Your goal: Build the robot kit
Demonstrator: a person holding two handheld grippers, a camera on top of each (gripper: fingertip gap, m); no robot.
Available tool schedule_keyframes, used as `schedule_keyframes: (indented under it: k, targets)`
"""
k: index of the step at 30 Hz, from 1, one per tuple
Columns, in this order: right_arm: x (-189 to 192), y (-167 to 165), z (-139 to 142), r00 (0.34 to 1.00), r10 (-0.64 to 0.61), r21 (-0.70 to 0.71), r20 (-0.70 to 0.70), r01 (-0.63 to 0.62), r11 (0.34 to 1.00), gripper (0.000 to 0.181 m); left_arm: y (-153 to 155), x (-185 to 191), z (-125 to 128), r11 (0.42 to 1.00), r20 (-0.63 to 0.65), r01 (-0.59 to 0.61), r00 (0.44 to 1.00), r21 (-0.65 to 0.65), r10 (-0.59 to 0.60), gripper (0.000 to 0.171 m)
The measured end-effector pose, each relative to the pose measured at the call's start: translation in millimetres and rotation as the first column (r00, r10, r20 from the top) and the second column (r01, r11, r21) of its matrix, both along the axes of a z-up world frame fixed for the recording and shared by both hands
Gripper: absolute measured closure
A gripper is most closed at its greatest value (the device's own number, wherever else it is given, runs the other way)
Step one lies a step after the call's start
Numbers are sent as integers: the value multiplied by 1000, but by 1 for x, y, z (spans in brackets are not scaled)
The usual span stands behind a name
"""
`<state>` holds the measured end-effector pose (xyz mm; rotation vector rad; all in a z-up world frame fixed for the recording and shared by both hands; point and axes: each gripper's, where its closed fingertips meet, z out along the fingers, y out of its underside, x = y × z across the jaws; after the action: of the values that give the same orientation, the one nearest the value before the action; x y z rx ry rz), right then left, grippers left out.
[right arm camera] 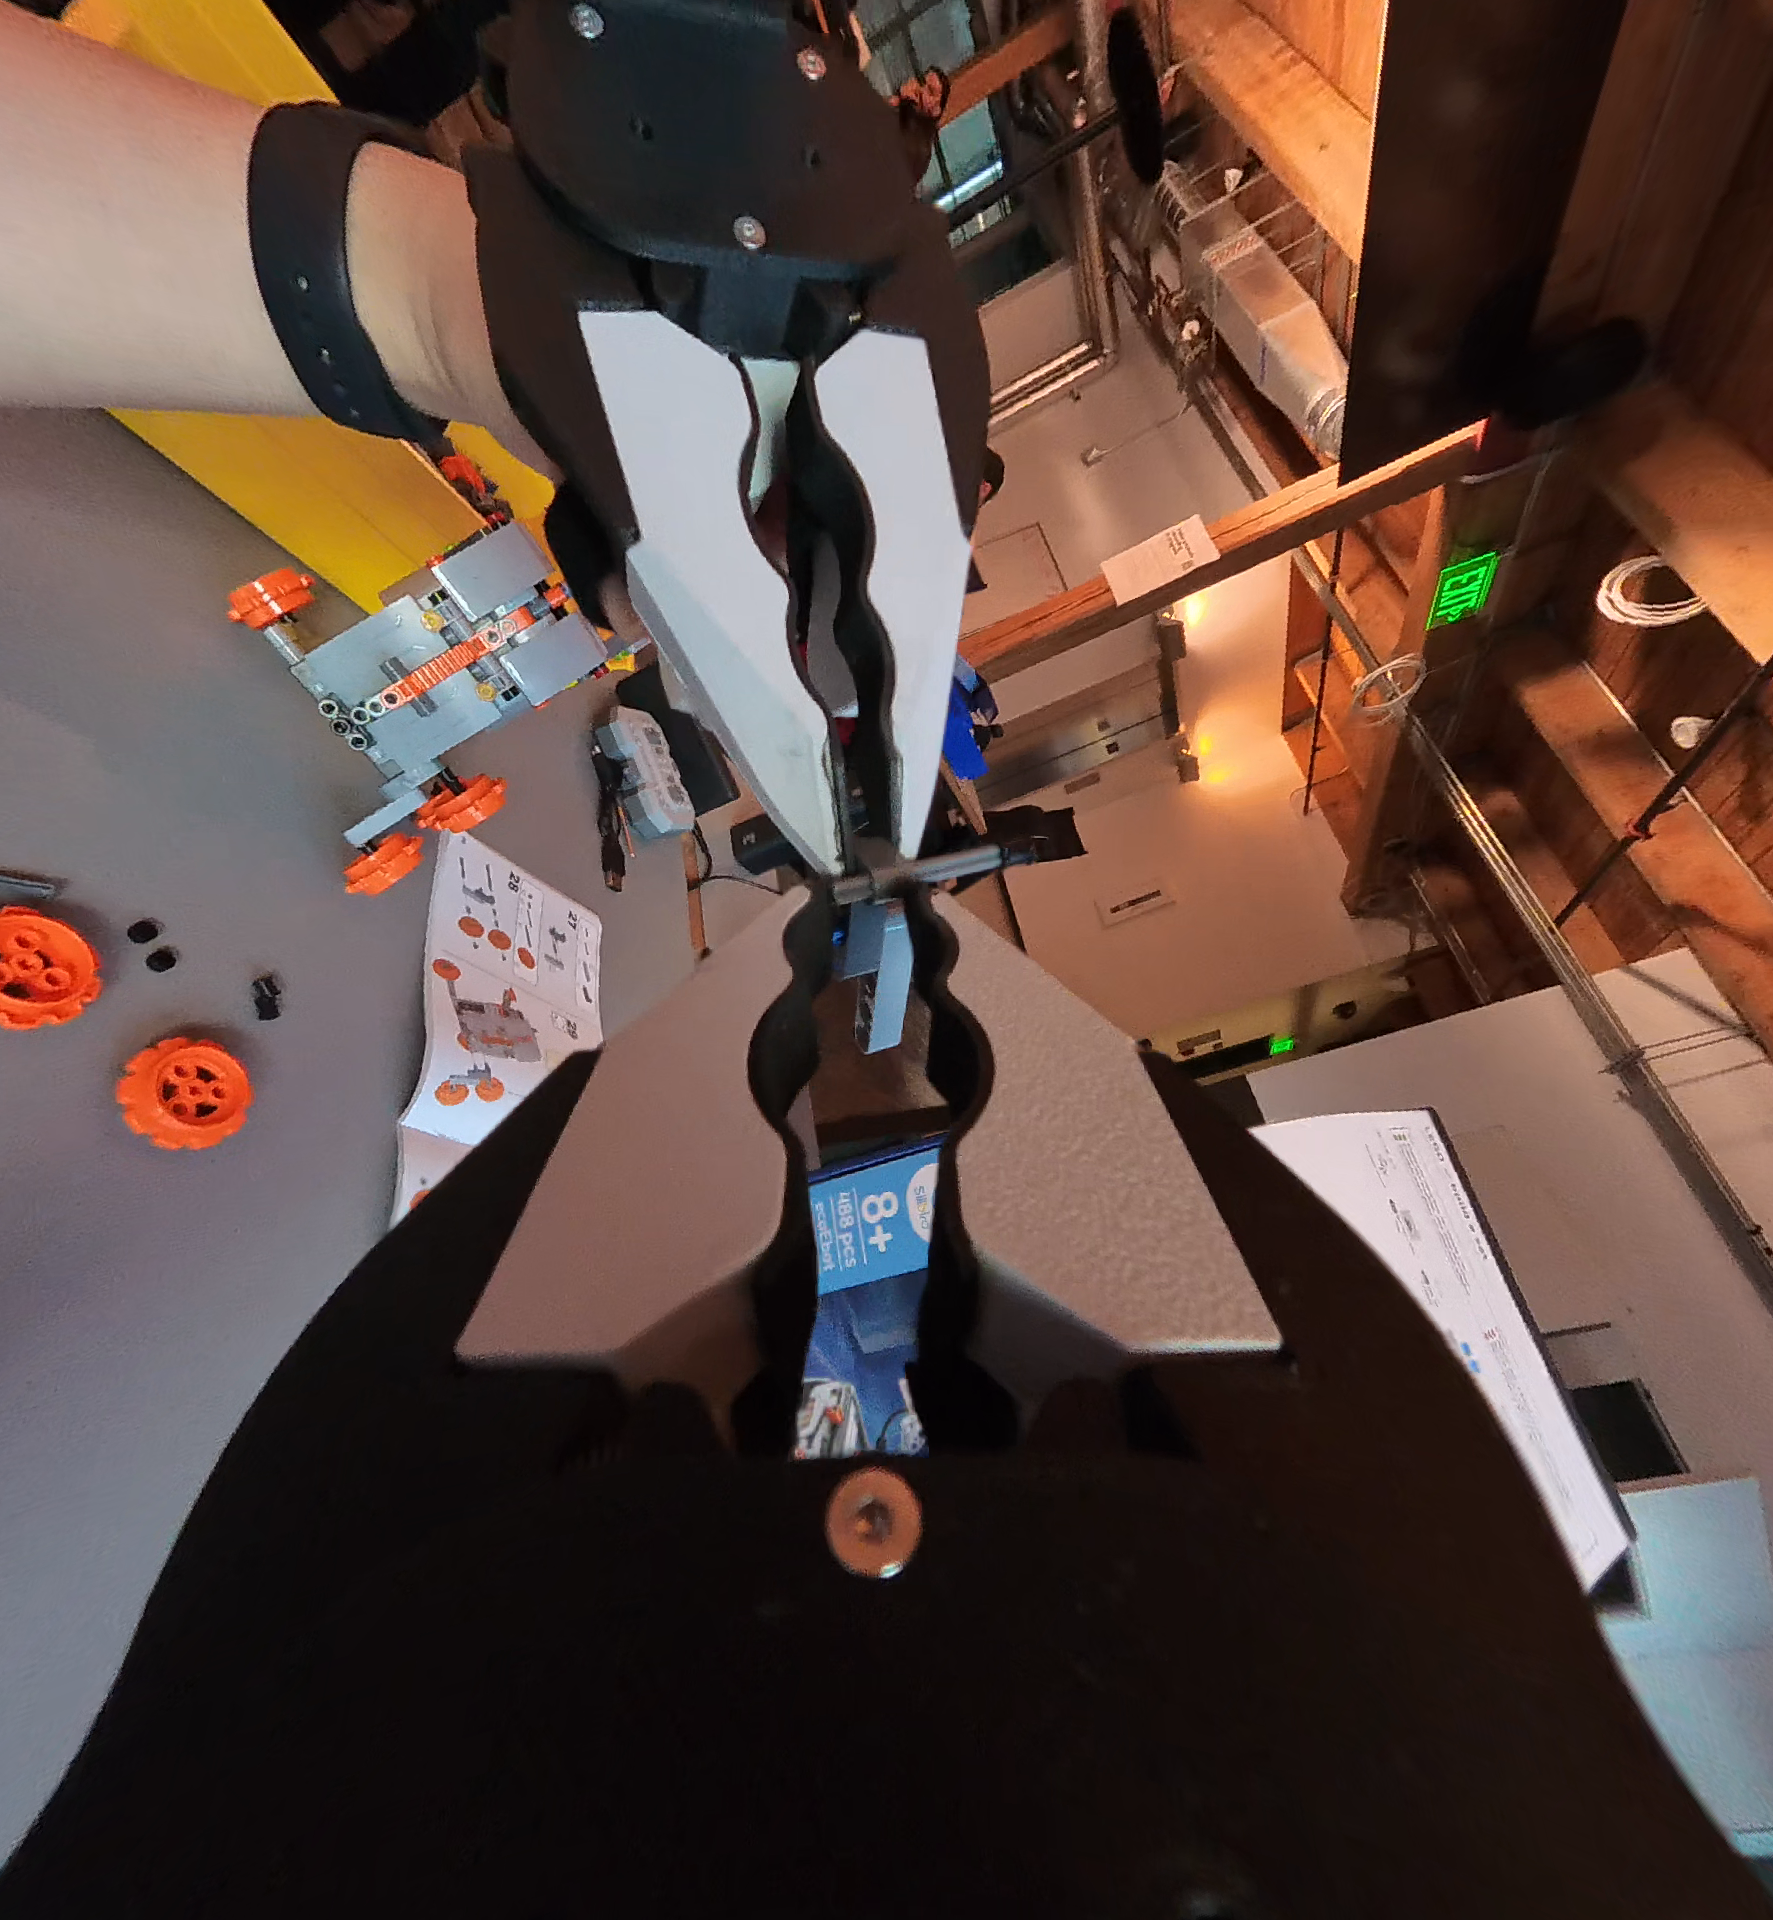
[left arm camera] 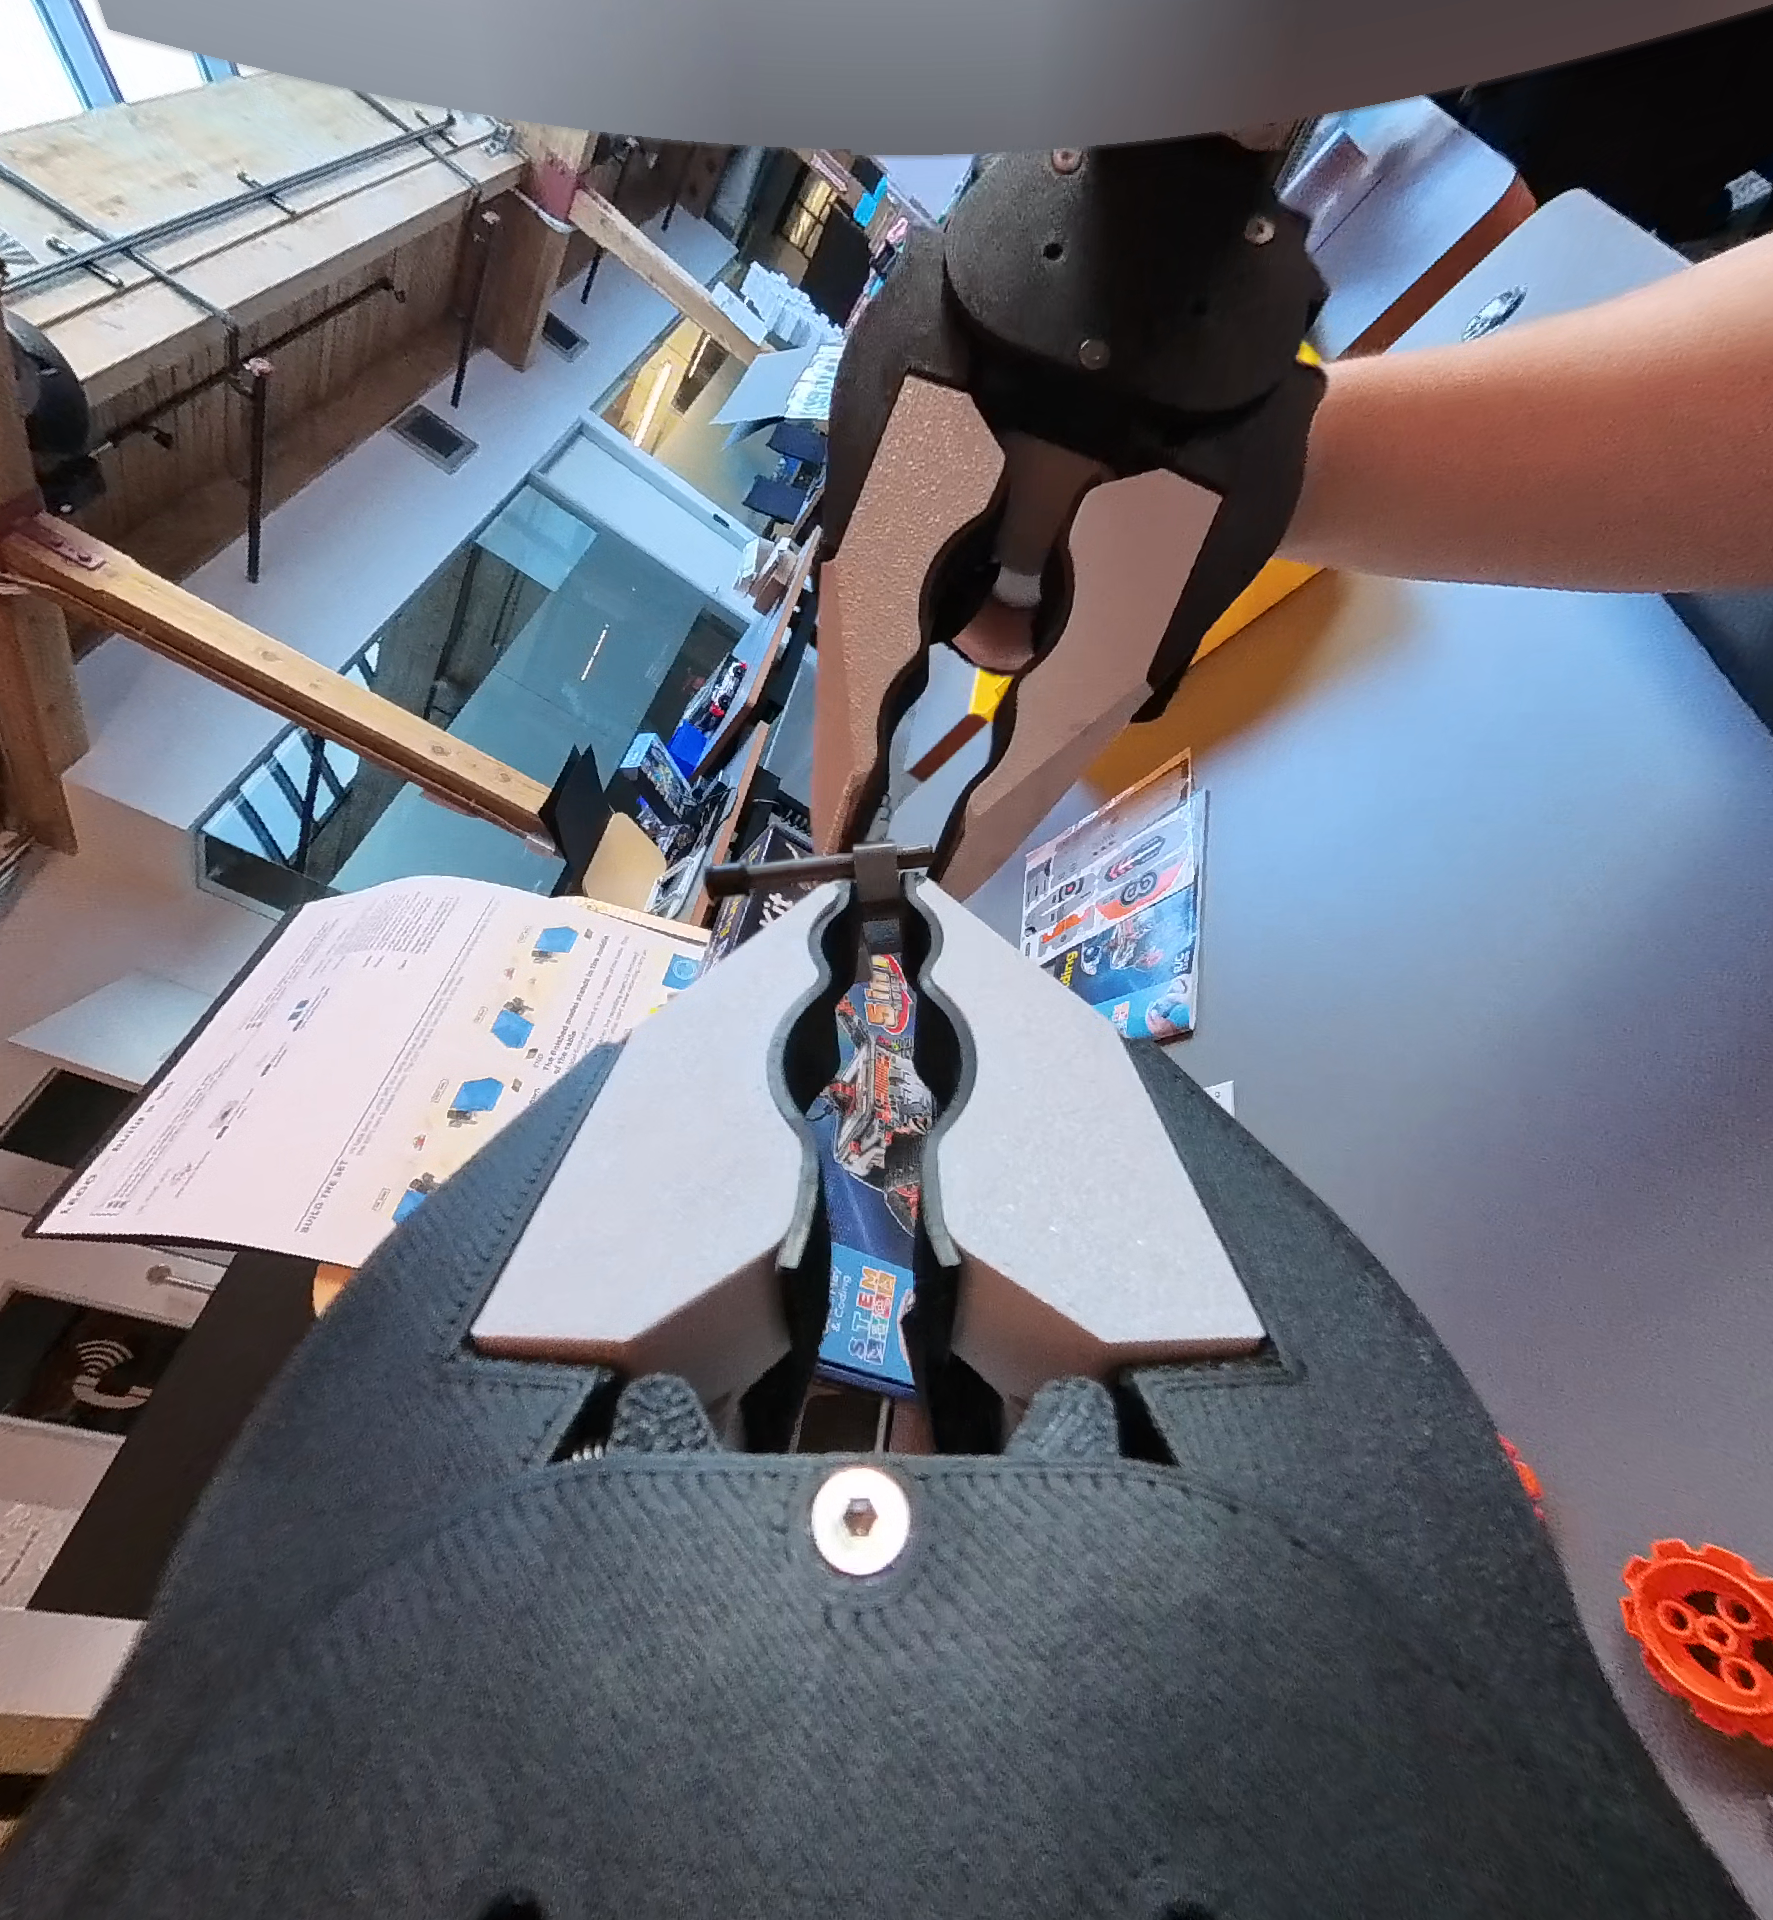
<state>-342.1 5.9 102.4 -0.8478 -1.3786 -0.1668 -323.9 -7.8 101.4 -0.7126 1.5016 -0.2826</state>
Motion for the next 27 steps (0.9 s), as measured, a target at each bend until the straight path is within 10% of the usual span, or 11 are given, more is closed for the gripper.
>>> schedule_keyframes:
  k: [9, 20, 27]
  targets:
    - [2, -2, 10, 998, 25, 37, -61, -22, 999, 145, -4, 0, -1, 999, 0, 37, 999, -15, -37, 166]
    - [-3, -6, 11, 994, 74, 98, -82, -65, 993, 168, -6, -4, 10, 998, 60, 58, 997, -36, -56, 166]
    - [-3, -4, 6, 986, 104, -119, -133, -120, 986, 154, 5, -6, 11, 1000, 62, -18, 998, 25, 17, 166]
